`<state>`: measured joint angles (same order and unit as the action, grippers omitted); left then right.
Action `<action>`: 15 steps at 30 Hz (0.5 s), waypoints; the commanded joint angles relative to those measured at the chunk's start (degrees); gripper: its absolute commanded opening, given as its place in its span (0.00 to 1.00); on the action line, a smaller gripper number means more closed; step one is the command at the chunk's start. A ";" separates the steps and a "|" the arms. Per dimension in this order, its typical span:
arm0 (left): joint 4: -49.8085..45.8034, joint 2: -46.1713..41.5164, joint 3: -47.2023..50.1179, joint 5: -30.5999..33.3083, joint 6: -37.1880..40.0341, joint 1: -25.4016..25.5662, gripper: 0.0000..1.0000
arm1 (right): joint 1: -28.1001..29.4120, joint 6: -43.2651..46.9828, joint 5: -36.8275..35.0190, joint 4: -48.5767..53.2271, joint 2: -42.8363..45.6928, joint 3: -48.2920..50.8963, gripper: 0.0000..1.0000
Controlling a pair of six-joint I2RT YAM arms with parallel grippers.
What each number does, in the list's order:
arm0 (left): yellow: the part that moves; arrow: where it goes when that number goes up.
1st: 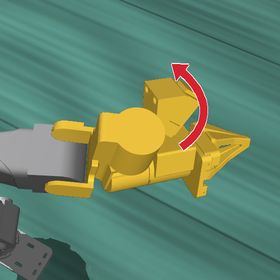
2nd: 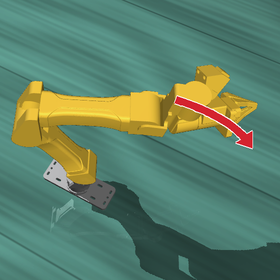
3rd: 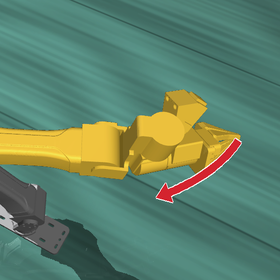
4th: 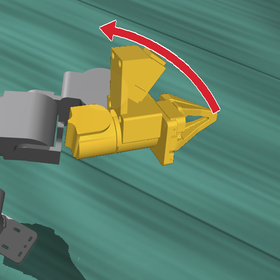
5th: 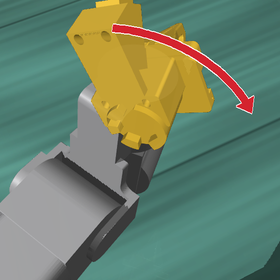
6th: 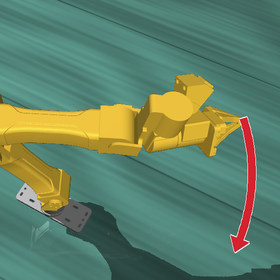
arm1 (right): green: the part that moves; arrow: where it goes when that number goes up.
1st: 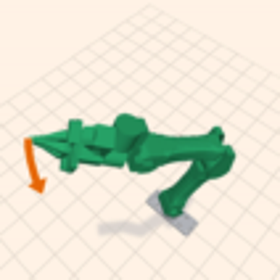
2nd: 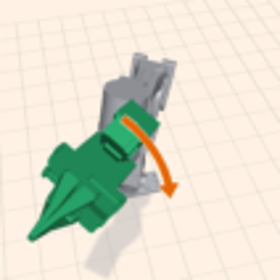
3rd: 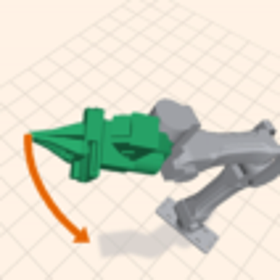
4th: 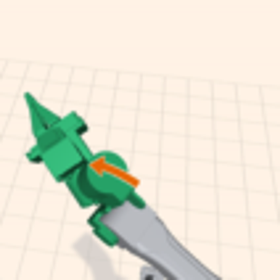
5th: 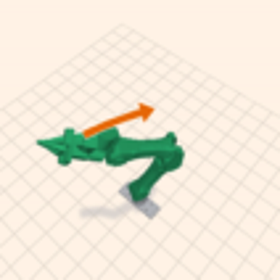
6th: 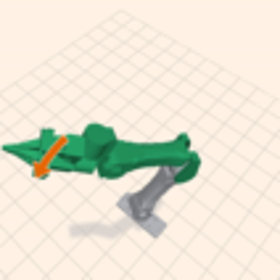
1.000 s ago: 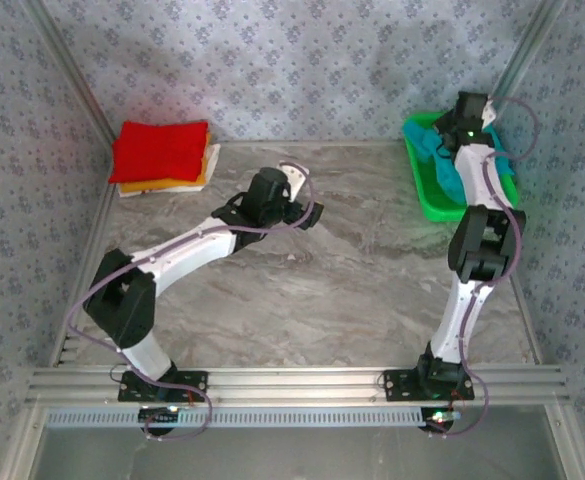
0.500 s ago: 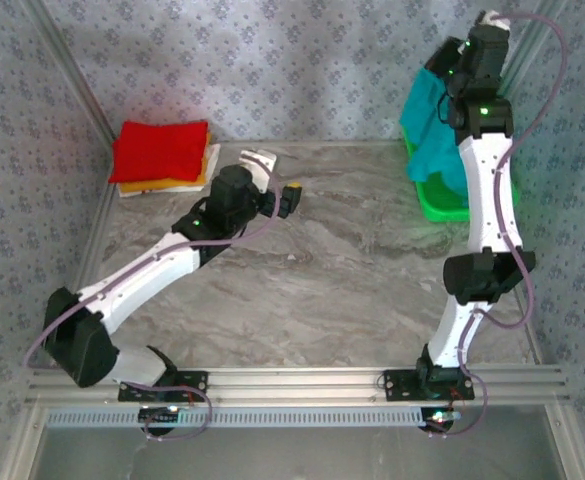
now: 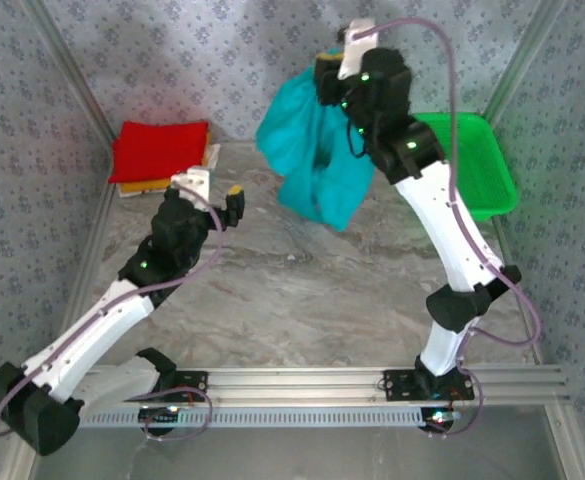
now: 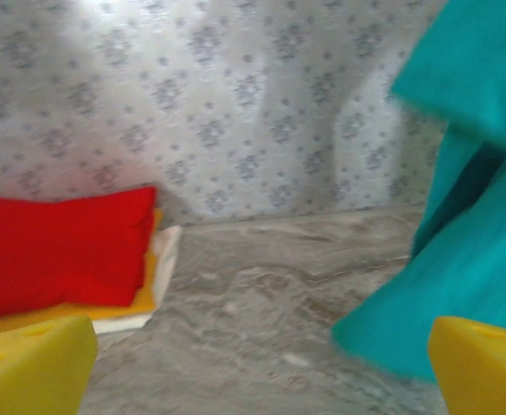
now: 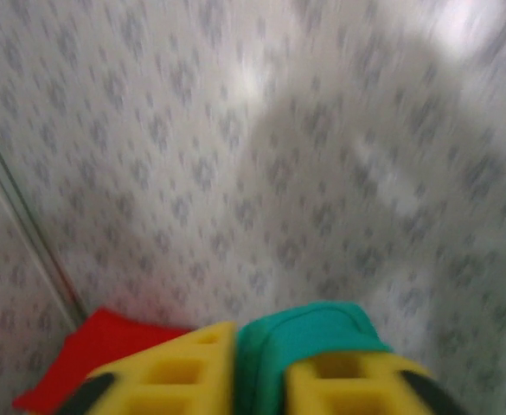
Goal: Fold and stack the t-shirts
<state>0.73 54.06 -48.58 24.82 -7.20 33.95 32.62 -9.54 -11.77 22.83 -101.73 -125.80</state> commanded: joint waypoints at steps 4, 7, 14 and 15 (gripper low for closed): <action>-5.77 -8.33 6.08 -3.59 -0.75 -4.61 0.98 | -3.10 -11.66 6.17 1.44 -5.67 11.81 0.51; -10.22 -7.17 5.31 -8.91 0.68 -4.88 0.98 | -6.99 -14.47 8.17 0.38 -3.58 18.47 0.53; -13.21 7.87 0.32 -24.09 4.14 -4.75 0.98 | -15.03 -21.79 18.24 -10.14 6.24 47.08 0.60; -13.14 11.02 -0.80 -25.55 4.70 -4.44 0.98 | -15.13 -22.18 19.70 -9.92 6.76 50.36 0.61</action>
<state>-10.07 59.86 -45.60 7.53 -5.06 29.26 16.86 -27.44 0.84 17.30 -98.80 -82.19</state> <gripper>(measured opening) 0.982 0.603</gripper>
